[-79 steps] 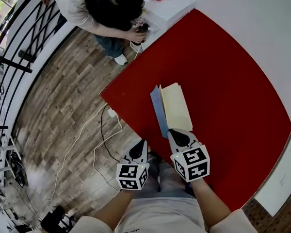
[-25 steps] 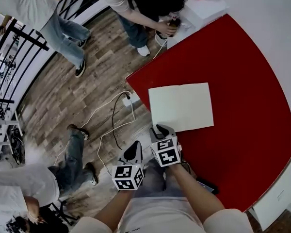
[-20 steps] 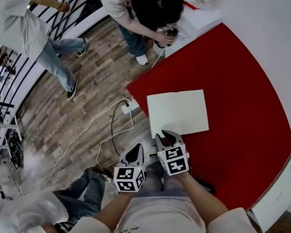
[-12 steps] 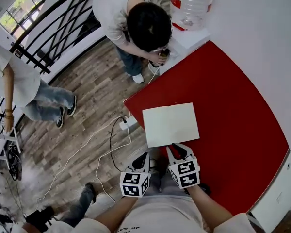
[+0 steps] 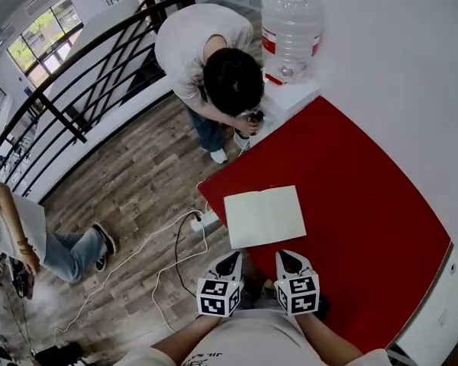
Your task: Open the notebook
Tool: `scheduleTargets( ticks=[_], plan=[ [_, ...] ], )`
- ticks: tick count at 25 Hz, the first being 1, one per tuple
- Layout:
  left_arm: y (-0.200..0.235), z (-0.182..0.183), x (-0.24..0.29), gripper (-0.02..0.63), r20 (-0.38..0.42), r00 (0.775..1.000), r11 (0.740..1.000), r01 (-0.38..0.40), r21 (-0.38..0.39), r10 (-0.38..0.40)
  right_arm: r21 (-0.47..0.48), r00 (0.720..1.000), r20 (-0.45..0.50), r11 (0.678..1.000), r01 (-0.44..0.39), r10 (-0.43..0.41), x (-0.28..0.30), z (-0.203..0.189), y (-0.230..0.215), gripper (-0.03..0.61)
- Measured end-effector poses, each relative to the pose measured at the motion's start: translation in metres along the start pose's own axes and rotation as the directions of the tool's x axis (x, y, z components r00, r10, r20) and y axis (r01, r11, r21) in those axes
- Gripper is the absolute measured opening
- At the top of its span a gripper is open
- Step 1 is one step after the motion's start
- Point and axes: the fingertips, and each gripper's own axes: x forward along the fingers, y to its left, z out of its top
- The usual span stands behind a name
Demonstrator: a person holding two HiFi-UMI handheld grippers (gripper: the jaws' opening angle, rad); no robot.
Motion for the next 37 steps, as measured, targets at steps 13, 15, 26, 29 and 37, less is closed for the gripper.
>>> scheduleTargets(
  ticks=[13, 15, 26, 29, 37],
  plan=[
    [-0.028, 0.002, 0.004, 0.006, -0.001, 0.999, 0.998, 0.036, 0.055, -0.036, 0.019, 0.997, 0.069, 1.000, 0.021, -0.022, -0.017, 0.010, -0.007, 0.006],
    [-0.029, 0.001, 0.004, 0.006, -0.002, 0.999, 0.998, 0.037, 0.057, -0.037, 0.010, 0.997, 0.067, 1.000, 0.025, -0.025, -0.018, 0.009, -0.007, 0.005],
    [-0.033, 0.002, 0.000, 0.006, 0.007, 1.000, 0.998, 0.029, 0.052, -0.030, 0.008, 0.998, 0.061, 1.000, 0.021, -0.021, -0.025, 0.004, -0.007, 0.005],
    [-0.034, 0.001, 0.000, 0.006, 0.007, 1.000, 0.998, 0.028, 0.052, -0.028, 0.004, 0.998, 0.059, 1.000, 0.015, -0.015, -0.025, 0.003, -0.006, 0.005],
    [-0.035, -0.001, -0.005, 0.006, 0.007, 1.000, 0.999, 0.022, 0.047, -0.023, -0.008, 0.998, 0.055, 1.000, 0.002, -0.001, -0.028, 0.000, 0.000, 0.005]
  ],
)
